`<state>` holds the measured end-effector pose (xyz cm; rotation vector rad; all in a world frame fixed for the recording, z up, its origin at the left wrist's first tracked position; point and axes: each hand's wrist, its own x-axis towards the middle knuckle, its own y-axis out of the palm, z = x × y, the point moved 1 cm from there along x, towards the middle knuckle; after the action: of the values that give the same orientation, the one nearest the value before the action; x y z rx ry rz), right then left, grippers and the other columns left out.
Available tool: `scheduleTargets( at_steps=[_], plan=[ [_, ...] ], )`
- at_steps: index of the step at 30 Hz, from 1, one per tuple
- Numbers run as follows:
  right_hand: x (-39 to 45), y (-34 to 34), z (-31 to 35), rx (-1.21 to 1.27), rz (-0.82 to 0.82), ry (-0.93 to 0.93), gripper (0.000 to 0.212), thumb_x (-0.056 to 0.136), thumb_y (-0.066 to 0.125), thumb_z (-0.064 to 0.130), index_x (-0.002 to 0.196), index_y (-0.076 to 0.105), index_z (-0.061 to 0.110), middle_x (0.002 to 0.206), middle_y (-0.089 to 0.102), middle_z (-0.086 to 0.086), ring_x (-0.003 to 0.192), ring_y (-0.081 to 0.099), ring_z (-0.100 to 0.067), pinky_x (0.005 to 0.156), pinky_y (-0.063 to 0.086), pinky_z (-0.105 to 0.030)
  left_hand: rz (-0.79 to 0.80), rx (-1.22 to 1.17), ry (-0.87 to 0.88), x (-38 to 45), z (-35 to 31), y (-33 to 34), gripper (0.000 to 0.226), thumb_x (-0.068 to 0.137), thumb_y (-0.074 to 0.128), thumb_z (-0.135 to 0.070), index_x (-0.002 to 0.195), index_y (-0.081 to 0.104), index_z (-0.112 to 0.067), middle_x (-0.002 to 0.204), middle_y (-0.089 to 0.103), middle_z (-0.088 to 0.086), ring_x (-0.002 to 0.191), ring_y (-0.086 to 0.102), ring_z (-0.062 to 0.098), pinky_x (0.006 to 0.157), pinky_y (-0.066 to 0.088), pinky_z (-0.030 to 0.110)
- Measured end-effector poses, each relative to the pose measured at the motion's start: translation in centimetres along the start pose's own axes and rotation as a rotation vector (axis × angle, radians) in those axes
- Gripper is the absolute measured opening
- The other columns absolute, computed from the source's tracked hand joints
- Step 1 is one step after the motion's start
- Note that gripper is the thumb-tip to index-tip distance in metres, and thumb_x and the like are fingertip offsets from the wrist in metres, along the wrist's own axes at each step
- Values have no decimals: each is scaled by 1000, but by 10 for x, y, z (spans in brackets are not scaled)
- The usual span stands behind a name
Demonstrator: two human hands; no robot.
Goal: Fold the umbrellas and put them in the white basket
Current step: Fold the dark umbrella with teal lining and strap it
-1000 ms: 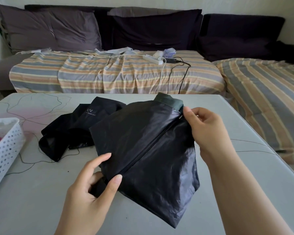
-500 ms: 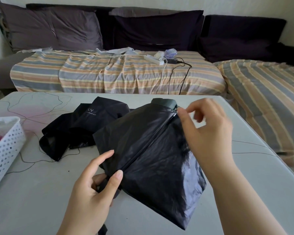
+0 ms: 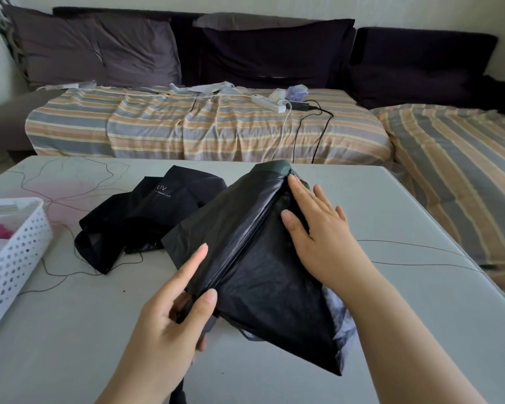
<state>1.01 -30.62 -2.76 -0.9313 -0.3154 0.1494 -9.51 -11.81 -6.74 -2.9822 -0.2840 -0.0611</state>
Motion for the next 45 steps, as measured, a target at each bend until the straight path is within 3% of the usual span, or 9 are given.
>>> scheduleTargets(
  at_steps=[6,16,18,23,28,33,37,41,45],
  plan=[
    [-11,-7,-7,298,-544,307,52,94,51,43,140,34,27,137,36,7,127,42,-17,91,36,-30,-114,3,13,6,4,-5,52,92,55,-16,107,55,-66,44,36,0,42,44,17,42,38,18],
    [-16,26,10,887,193,757,54,83,54,64,104,58,15,93,74,-4,75,73,-20,65,56,-32,-363,-176,32,16,-8,-9,40,93,52,-28,101,58,-66,67,50,30,45,46,17,46,38,31],
    [-16,27,15,956,137,667,45,85,61,54,105,59,15,97,73,-2,72,73,-19,64,57,-30,-379,-189,34,17,-8,-7,40,94,52,-28,101,59,-66,69,50,30,46,46,18,47,39,31],
    [-21,12,25,648,-233,399,41,98,46,36,69,47,7,47,55,-3,31,50,-5,36,38,-14,-433,-180,28,18,-3,-3,45,93,56,-21,93,61,-66,60,30,12,52,36,24,44,33,24],
    [-25,10,24,640,-331,306,56,92,46,48,64,32,2,54,35,-12,45,37,-14,46,31,-26,-453,-150,-2,17,3,-2,42,93,56,-23,90,61,-65,57,30,10,51,36,23,51,33,30],
    [-23,8,23,1100,-109,321,35,98,49,33,82,71,10,91,75,-8,89,71,-23,79,57,-36,-451,-104,-37,19,10,-5,47,92,57,-22,85,59,-69,57,39,14,52,37,25,53,33,30],
    [-18,-1,11,1021,-279,372,5,91,59,14,87,62,14,88,73,-7,81,66,-30,77,53,-43,-443,-77,-60,17,12,-4,50,91,58,-23,84,58,-72,61,46,33,50,39,24,53,34,29],
    [-10,-12,-3,1020,-294,436,26,92,61,11,108,54,30,77,73,2,73,68,-13,72,56,-30,-437,-56,-52,15,12,-6,47,91,58,-23,86,59,-70,55,39,14,46,42,21,51,38,26],
    [-9,-17,-7,1131,-340,462,13,98,53,17,102,65,15,86,67,-5,71,64,-10,68,53,-24,-433,-61,-70,15,13,-8,43,91,59,-22,90,62,-65,58,41,16,41,44,20,50,40,26]
  ],
)
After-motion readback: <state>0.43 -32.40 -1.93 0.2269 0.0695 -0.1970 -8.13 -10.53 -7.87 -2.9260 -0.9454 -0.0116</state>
